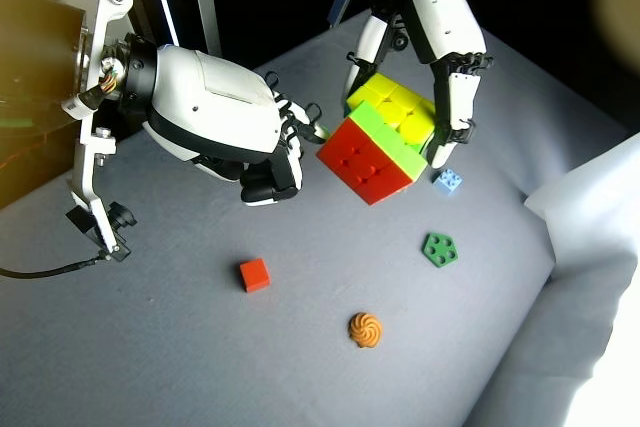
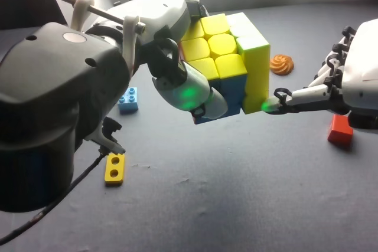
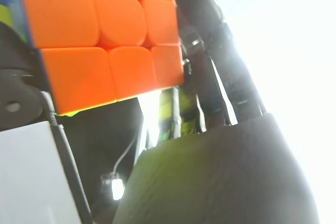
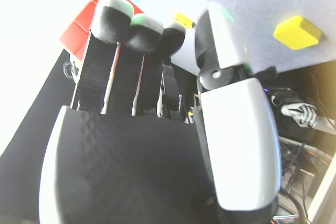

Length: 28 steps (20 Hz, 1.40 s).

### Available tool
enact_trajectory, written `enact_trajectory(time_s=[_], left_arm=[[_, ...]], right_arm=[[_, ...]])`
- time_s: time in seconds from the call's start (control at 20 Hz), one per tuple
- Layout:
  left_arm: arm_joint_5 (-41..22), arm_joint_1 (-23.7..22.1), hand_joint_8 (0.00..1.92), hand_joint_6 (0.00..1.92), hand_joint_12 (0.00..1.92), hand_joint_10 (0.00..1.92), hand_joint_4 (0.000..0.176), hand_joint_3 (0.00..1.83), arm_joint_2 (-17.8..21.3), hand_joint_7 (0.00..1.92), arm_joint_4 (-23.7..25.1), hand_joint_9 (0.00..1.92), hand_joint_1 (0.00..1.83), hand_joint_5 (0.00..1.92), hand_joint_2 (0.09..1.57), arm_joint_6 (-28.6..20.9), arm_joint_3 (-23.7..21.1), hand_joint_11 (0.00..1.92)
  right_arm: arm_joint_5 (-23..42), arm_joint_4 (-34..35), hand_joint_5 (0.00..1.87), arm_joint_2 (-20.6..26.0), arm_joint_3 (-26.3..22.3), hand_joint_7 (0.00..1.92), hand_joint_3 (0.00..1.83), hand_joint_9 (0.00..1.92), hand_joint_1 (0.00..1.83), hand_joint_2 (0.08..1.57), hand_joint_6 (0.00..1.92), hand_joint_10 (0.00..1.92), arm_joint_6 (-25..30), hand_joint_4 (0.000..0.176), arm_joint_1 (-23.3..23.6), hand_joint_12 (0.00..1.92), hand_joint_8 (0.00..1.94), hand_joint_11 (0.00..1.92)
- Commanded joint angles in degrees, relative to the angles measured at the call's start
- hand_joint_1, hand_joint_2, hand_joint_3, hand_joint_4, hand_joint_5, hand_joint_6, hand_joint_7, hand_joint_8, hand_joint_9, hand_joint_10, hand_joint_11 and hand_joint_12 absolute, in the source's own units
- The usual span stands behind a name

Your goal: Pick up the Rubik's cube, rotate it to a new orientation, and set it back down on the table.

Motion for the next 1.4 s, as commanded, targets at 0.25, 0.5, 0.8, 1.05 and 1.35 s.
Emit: enact_trajectory(time_s=[0.25, 0.5, 0.8, 1.05, 1.35], left_arm=[[1.59, -0.98, 1.10, 0.84, 1.33, 1.27, 0.000, 0.00, -0.04, 0.96, 4.54, 0.88, 1.37, 0.97, 1.12, -1.11, -0.41, 0.73], [1.59, -0.98, 1.03, 0.89, 1.28, 1.21, 0.000, 0.00, -0.01, 0.98, 4.54, 0.90, 1.37, 0.98, 1.11, -1.04, -0.42, 0.73], [1.59, -0.94, 1.11, 0.77, 1.31, 1.04, 0.000, 0.00, 0.02, 1.01, 4.54, 0.90, 1.27, 1.02, 1.10, -0.98, -0.53, 0.74], [1.58, -0.89, 1.04, 0.76, 1.31, 0.95, 0.000, 0.00, 0.02, 1.03, 4.37, 0.90, 1.26, 1.05, 1.09, -0.94, -0.57, 0.73], [1.58, -0.89, 1.02, 0.76, 1.28, 0.94, 0.000, 0.00, 0.01, 1.01, 4.37, 0.91, 1.27, 1.07, 1.09, -0.92, -0.56, 0.70]], right_arm=[[-3.46, 1.53, 0.24, -0.73, 0.20, 0.68, 0.00, 0.85, 1.18, 1.17, 0.00, 1.92, -0.68, 0.000, 0.37, 1.92, 1.77, 0.88], [-2.16, 1.81, 0.23, -0.71, 0.17, 0.68, 0.00, 0.84, 1.20, 1.18, 0.00, 1.92, -0.67, 0.000, 1.85, 1.92, 1.74, 0.88], [0.17, 1.80, 0.24, 0.30, 0.16, 0.77, 0.03, 0.83, 1.31, 1.20, 0.01, 1.92, -0.67, 0.000, 3.96, 1.92, 1.41, 0.87], [-2.76, 1.80, 0.23, 0.29, 0.60, 0.74, 0.01, 0.78, 1.30, 1.22, 0.00, 1.92, -0.69, 0.000, 3.34, 1.92, 1.46, 0.82], [-3.48, 2.10, 0.22, -0.61, 1.19, 0.77, 0.00, 0.82, 1.31, 1.22, 0.01, 1.92, -0.68, 0.000, 1.99, 1.92, 1.41, 0.85]])
